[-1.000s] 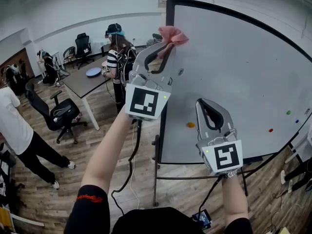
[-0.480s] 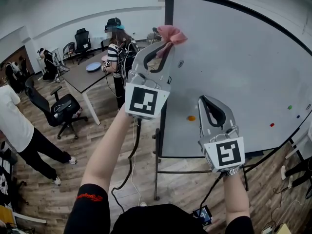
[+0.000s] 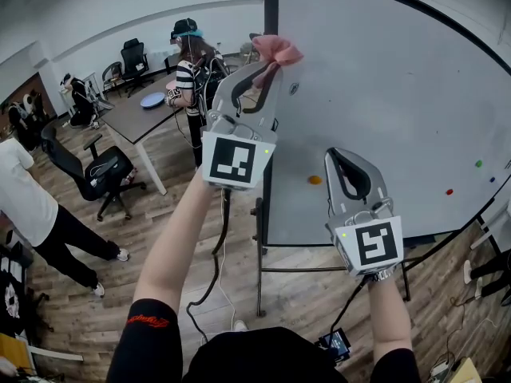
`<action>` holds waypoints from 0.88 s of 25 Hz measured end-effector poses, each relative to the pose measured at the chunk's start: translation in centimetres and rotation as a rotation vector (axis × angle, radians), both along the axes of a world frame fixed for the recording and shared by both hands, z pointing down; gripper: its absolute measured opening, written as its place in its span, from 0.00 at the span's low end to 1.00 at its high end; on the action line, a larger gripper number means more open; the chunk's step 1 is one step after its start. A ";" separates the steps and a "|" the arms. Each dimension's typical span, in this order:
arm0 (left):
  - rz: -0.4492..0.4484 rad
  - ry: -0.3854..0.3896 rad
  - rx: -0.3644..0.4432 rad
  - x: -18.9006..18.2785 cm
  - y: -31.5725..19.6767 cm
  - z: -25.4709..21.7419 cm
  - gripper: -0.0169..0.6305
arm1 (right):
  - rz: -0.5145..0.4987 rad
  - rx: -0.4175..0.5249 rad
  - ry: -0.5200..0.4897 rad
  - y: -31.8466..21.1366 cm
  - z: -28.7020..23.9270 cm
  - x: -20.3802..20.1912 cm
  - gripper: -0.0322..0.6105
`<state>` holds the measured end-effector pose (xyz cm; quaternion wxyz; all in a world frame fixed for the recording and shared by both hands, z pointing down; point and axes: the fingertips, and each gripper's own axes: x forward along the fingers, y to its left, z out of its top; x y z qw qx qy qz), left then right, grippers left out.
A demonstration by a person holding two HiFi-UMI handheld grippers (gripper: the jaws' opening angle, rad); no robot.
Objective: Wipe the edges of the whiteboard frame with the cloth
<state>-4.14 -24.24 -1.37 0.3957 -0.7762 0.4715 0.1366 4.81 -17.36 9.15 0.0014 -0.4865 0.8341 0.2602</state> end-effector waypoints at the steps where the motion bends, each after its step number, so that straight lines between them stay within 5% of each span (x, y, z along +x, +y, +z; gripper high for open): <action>1: -0.001 0.000 -0.002 0.0 0.0 0.2 0.06 | 0.002 -0.004 -0.001 0.0 0.1 0.1 0.05; 22: -0.006 -0.019 -0.043 1.2 0.2 3.6 0.06 | 0.020 -0.048 -0.014 0.2 2.5 2.5 0.05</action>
